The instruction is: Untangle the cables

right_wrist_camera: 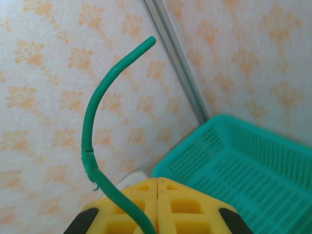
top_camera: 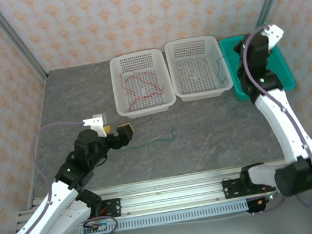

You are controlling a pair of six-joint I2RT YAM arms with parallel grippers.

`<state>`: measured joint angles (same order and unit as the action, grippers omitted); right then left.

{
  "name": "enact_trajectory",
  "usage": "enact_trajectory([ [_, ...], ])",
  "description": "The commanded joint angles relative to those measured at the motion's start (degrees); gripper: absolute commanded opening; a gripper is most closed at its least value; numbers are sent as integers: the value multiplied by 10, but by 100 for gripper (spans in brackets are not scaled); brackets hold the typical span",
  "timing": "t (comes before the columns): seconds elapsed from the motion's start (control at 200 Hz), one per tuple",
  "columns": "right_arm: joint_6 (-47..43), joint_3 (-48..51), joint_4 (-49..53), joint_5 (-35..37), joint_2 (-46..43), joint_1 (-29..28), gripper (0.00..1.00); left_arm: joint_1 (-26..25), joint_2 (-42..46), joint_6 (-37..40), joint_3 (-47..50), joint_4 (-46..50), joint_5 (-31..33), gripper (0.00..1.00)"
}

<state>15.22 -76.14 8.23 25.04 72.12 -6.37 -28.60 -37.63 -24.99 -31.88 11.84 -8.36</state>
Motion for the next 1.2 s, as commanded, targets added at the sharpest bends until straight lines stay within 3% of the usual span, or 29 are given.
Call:
enact_trajectory([
  [0.0,-163,-36,-82,126,56,-5,0,0,22,67,-14,-37,-89,100],
  [0.115,-305,-24,-213,179,111,-5,0,0,23,91,-22,-32,-140,100],
  [0.185,-342,-40,-227,195,148,0,0,-1,18,98,-26,-29,-157,100],
  [0.25,-291,-57,-171,182,170,17,0,-1,14,101,-27,-28,-154,100],
  [0.385,-199,-73,-87,67,211,54,0,-1,5,101,-26,-25,-139,100],
  [0.485,-190,-116,-40,44,276,69,0,-1,4,101,-26,-20,-139,100],
  [0.606,-110,-182,71,12,346,95,0,-1,16,101,-24,-7,-134,100],
  [0.636,-87,-192,84,12,359,99,9,-1,21,100,-23,-3,-130,100],
  [0.661,-75,-199,91,9,367,102,24,-1,25,99,-23,0,-124,100],
  [0.686,-70,-207,98,7,375,102,47,-1,30,98,-23,7,-116,100],
  [0.696,-69,-211,101,8,378,103,64,-1,31,97,-23,10,-112,100],
  [0.716,-66,-223,114,9,384,102,86,-1,35,96,-25,16,-101,100],
  [0.736,-60,-237,132,11,392,102,99,-1,37,95,-27,24,-90,100],
  [0.901,-40,-349,262,-23,413,102,99,-1,44,69,-33,69,12,100],
  [1.076,-1,-297,244,-131,325,99,99,-1,4,10,-41,122,150,100],
  [1.196,36,-275,251,-167,278,100,99,0,-38,-24,-58,162,190,100],
])
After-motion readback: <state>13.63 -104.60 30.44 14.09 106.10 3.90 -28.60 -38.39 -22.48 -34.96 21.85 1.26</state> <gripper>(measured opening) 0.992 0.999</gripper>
